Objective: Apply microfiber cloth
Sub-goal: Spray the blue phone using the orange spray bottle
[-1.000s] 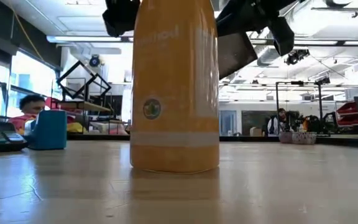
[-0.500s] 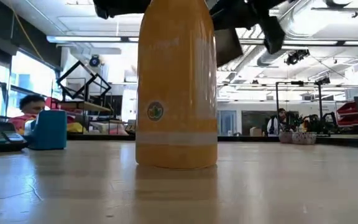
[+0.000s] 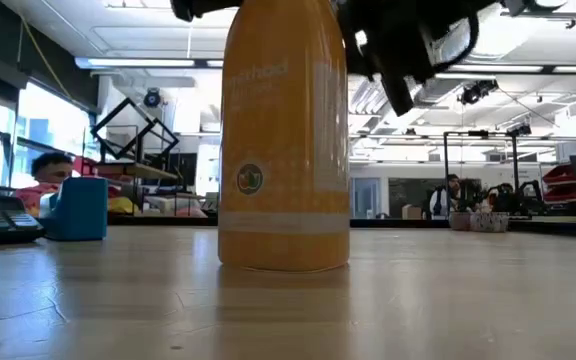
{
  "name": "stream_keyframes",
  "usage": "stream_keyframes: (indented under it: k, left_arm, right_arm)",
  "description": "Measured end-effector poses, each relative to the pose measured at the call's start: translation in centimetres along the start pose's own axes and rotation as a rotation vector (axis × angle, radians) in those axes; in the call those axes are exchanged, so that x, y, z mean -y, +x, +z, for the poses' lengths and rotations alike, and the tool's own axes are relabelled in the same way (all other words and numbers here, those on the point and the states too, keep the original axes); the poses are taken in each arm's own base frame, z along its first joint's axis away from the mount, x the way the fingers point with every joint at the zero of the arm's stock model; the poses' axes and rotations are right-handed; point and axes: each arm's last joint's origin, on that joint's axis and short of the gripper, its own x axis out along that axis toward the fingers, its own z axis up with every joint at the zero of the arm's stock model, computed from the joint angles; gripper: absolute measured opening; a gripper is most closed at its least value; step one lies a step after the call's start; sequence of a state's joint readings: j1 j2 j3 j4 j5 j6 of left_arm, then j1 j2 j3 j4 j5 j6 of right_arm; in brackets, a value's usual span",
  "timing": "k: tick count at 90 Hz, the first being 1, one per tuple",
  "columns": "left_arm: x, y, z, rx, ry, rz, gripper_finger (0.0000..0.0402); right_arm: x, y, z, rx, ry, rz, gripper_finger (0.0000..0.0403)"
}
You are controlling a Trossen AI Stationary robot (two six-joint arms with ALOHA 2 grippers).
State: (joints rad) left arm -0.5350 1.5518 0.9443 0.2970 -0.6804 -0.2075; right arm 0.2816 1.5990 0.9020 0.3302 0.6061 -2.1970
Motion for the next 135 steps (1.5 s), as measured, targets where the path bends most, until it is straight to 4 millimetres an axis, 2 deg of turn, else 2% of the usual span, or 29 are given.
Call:
stream_keyframes:
  k: [22,45,56,81,89,98,117,135]
  left_arm:
    - [-0.2,1.5,-0.7,0.026,0.031,0.043,0.0385]
    - [0.1,1.7,-0.6,0.05,0.032,0.018,0.0375]
    - [0.1,1.7,-0.5,0.052,0.011,-0.023,0.0333]
    - [0.1,1.7,-0.4,0.058,0.0,-0.037,0.0185]
    - [0.1,1.7,-0.4,0.054,0.006,-0.03,0.0161]
    - [0.1,1.7,-0.5,0.054,0.028,-0.021,0.0163]
    - [0.6,0.7,0.1,0.066,0.073,-0.051,0.0203]
    - [0.2,-0.2,0.7,0.054,0.073,-0.024,0.0225]
  right_arm:
    - [0.1,0.0,-0.1,-0.005,0.005,-0.013,0.0]
    - [0.3,-0.2,0.3,0.009,-0.002,-0.02,0.0]
    - [0.3,-0.3,0.3,0.007,-0.001,-0.021,0.0]
    - [0.6,-0.3,0.0,-0.022,0.032,-0.041,0.0]
    - [0.6,-0.3,0.0,-0.022,0.034,-0.041,0.0]
    - [0.6,-0.3,0.0,-0.021,0.048,-0.041,0.0]
    - [0.9,-0.6,0.5,0.0,0.09,-0.055,0.0]
    - [1.5,-1.4,1.5,0.044,0.27,-0.075,0.0]
